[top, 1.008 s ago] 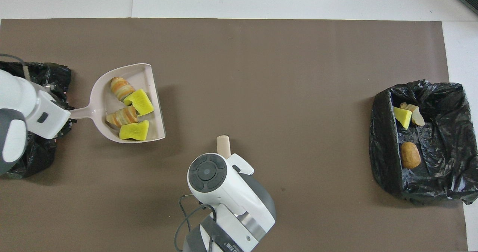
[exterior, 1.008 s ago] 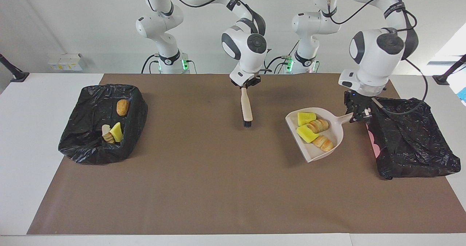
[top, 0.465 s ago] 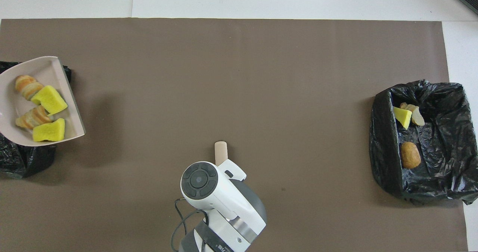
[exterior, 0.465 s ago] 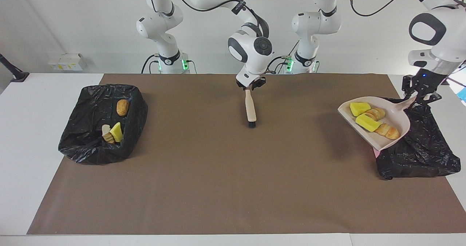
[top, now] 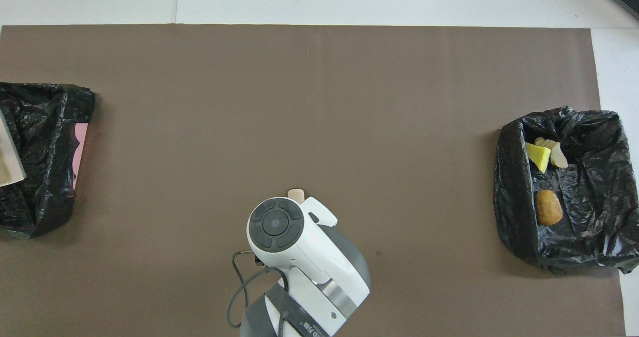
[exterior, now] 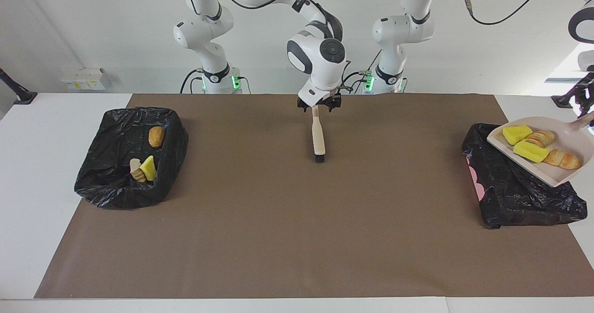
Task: Sweep and dump trash in bin
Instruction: 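Tip the dustpan over the black bag with the left gripper, then set the brush down on the mat with the right gripper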
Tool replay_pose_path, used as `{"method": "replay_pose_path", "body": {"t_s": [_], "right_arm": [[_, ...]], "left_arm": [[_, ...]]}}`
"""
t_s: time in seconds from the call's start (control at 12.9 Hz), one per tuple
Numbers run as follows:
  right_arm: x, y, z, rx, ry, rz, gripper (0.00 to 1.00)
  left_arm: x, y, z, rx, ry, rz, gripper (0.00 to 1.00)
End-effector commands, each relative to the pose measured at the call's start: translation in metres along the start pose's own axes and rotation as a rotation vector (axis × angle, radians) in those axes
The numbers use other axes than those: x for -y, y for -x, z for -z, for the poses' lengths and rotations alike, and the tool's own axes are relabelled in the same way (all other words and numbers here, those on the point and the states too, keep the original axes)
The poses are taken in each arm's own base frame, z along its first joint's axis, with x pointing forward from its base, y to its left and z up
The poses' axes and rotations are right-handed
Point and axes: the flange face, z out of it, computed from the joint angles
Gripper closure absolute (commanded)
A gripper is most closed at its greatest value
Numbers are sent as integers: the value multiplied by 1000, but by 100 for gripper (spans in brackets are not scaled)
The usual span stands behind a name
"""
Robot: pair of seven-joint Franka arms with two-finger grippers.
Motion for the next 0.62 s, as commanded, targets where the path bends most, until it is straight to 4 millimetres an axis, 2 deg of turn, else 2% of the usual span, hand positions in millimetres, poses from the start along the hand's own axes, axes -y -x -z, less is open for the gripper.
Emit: {"method": "replay_pose_path", "body": {"t_s": [0.0, 0.08, 0.16, 0.31, 0.47, 0.54], "right_arm": [[-31, -6, 48, -19, -22, 61, 0], [-46, -9, 66, -37, -37, 106, 0], [-63, -13, 85, -65, -57, 131, 0], [-91, -26, 113, -102, -70, 166, 0], [-120, -41, 145, -124, -74, 209, 0], [-151, -54, 163, -143, -89, 203, 0]], "left_arm": [[12, 20, 6, 116, -47, -47, 100], [12, 24, 2, 190, -28, -86, 100], [13, 19, 2, 236, -16, -116, 100], [6, 17, -4, 286, 19, -120, 100], [-1, -1, -7, 337, 41, -137, 100], [-1, -10, -7, 382, 49, -123, 100]]}}
